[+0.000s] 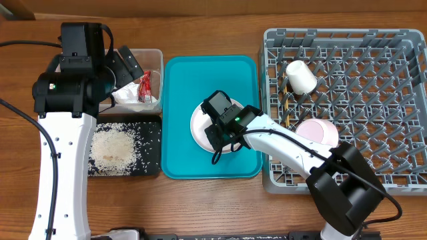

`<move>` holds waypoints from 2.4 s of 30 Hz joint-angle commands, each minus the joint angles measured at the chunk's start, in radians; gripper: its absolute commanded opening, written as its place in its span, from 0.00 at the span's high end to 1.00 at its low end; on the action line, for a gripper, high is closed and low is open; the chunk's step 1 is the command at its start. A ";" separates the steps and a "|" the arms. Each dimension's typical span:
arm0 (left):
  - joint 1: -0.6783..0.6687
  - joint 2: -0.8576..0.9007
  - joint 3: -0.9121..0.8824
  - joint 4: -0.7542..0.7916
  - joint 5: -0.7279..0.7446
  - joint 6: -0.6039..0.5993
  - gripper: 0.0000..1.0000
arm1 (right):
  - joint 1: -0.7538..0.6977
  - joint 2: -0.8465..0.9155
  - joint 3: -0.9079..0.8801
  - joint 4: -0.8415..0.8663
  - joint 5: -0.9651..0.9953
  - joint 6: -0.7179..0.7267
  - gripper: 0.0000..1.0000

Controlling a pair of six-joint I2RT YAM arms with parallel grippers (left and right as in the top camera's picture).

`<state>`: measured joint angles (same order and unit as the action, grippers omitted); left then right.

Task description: Sort waste into correct bins and load items into the dishwasher

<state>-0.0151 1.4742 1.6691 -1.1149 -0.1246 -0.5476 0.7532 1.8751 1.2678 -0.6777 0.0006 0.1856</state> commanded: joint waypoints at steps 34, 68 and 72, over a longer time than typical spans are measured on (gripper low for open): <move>0.002 0.005 0.014 0.000 -0.006 -0.006 0.00 | -0.015 -0.053 0.194 -0.076 -0.316 -0.012 0.96; 0.002 0.005 0.014 0.000 -0.006 -0.006 0.00 | -0.939 -0.200 -0.162 0.012 -1.562 -0.239 0.96; 0.002 0.005 0.014 0.000 -0.006 -0.006 0.00 | -0.939 -0.173 -0.188 0.019 -1.490 -0.239 0.96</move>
<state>-0.0151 1.4742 1.6691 -1.1152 -0.1246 -0.5476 -0.1829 1.6783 1.0969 -0.6651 -1.5108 -0.0372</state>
